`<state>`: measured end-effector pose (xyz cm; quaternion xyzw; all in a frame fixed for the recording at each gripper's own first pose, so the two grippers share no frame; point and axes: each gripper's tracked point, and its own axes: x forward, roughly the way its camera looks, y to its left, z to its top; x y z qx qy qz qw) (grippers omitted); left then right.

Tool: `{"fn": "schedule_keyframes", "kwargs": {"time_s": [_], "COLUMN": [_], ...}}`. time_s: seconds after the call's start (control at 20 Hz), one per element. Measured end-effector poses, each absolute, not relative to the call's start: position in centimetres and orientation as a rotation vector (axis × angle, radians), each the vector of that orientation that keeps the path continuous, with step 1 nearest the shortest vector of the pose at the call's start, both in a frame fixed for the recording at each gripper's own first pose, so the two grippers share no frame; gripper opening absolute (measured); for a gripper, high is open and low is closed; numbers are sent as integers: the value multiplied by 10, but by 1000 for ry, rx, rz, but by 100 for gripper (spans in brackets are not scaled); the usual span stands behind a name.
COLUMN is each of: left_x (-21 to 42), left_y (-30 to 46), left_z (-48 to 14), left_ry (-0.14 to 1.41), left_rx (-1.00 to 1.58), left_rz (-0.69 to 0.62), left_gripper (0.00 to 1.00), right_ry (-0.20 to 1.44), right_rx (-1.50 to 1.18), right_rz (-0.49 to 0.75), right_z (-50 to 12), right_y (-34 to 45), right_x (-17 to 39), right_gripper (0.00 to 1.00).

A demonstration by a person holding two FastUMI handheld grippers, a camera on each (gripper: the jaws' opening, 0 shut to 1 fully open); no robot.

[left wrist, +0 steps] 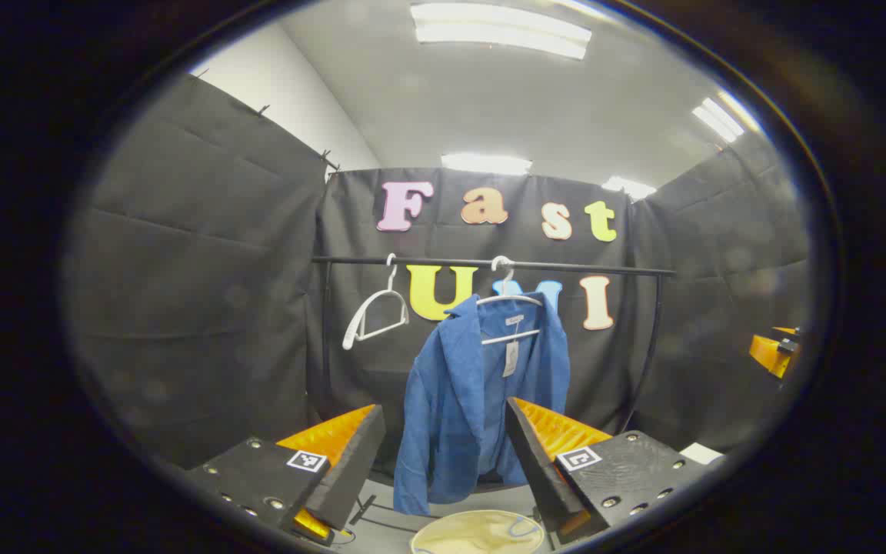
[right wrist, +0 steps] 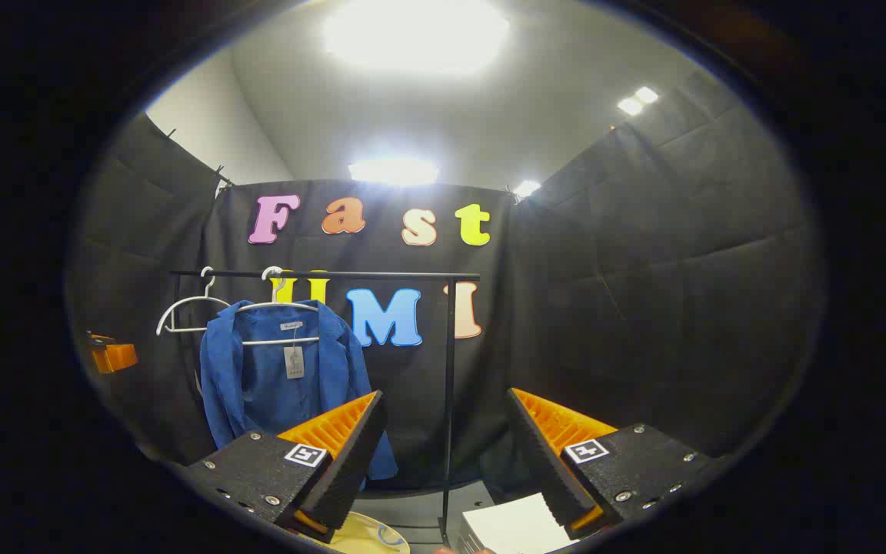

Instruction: Grasp the clothes on the hanger with both hands and then place them into the laundry hamper below.

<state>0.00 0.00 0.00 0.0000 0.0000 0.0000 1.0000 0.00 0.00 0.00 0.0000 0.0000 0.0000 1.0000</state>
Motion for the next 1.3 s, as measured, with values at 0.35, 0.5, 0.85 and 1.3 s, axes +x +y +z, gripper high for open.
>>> {"fn": "schedule_keyframes", "kwargs": {"time_s": [0.35,0.5,0.85,1.3], "left_x": [-4,-1,5,22], "left_y": [4,4,5,14], "left_z": [-8,-13,-13,-14], "left_ry": [8,15,33,91], "left_rx": [-6,-5,-31,-22], "left_rz": [9,9,4,51], "left_gripper": [92,92,92,92], "right_ry": [35,40,55,53], "right_rx": [-8,-11,6,5], "right_rz": [34,45,99,166], "right_z": [-7,-8,-5,2], "right_y": [13,21,53,86], "right_x": [2,2,7,63], "right_gripper": [96,93,96,96]}}
